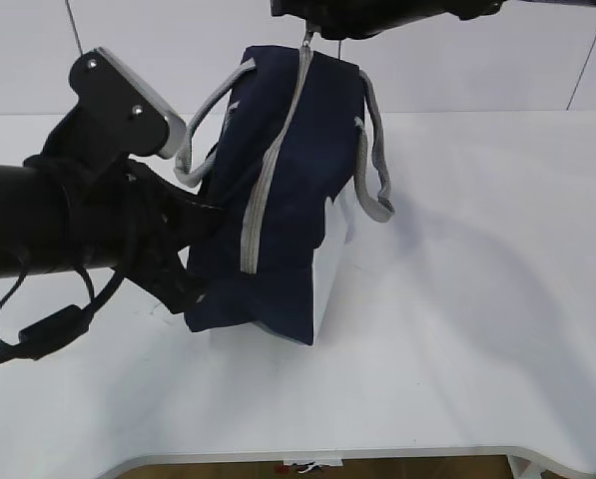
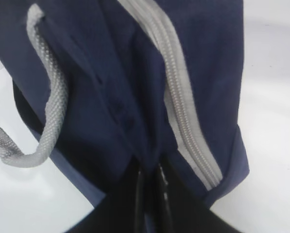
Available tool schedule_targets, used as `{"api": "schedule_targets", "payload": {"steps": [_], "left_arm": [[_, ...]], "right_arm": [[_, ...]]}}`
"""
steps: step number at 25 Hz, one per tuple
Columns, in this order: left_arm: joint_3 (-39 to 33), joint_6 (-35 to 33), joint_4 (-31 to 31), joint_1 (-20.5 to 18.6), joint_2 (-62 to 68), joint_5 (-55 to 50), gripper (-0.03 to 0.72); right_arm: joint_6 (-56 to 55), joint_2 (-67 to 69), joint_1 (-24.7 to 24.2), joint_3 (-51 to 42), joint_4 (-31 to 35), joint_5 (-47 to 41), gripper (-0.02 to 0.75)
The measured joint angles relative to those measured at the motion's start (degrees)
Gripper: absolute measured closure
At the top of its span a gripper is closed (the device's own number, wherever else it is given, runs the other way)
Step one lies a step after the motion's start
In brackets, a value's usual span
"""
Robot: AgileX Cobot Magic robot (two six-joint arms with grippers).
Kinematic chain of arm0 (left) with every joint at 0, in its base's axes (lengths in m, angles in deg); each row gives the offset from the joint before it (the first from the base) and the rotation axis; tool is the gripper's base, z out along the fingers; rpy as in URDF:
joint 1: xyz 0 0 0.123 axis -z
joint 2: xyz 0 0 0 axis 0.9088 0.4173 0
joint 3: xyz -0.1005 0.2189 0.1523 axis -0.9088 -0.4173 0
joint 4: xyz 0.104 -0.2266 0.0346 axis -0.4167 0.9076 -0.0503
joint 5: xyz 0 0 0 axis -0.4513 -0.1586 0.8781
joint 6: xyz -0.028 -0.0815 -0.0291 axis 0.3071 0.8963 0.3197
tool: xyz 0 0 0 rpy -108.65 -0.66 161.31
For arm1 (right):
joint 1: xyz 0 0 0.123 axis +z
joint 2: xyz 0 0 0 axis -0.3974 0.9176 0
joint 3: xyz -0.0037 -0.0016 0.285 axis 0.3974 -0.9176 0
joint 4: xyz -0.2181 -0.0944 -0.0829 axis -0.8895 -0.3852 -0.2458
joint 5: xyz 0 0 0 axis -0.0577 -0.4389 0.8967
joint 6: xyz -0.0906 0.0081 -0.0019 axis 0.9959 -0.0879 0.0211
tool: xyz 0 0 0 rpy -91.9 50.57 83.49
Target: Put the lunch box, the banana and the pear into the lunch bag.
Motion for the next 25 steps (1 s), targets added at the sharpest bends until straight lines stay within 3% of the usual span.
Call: {"api": "schedule_targets", "payload": {"steps": [12,20,23,25], "left_arm": [[-0.08,0.0,1.51,0.0,-0.13,-0.25,0.693],[-0.08,0.0,9.08,0.0,-0.13,-0.36,0.68],[1.0,0.0,14.97,0.0,-0.13,-3.55,0.591],[2.63,0.0,17.17,0.0,-0.22,-6.66,0.456]], "right_arm": [[-0.09,10.95,-1.88,11.34,1.18,-4.65,0.724],[-0.09,12.09,-2.01,12.91,4.08,-7.61,0.724],[-0.09,12.09,-2.11,12.91,6.97,-9.14,0.724],[-0.09,12.09,-2.11,12.91,8.66,-9.9,0.724]]}}
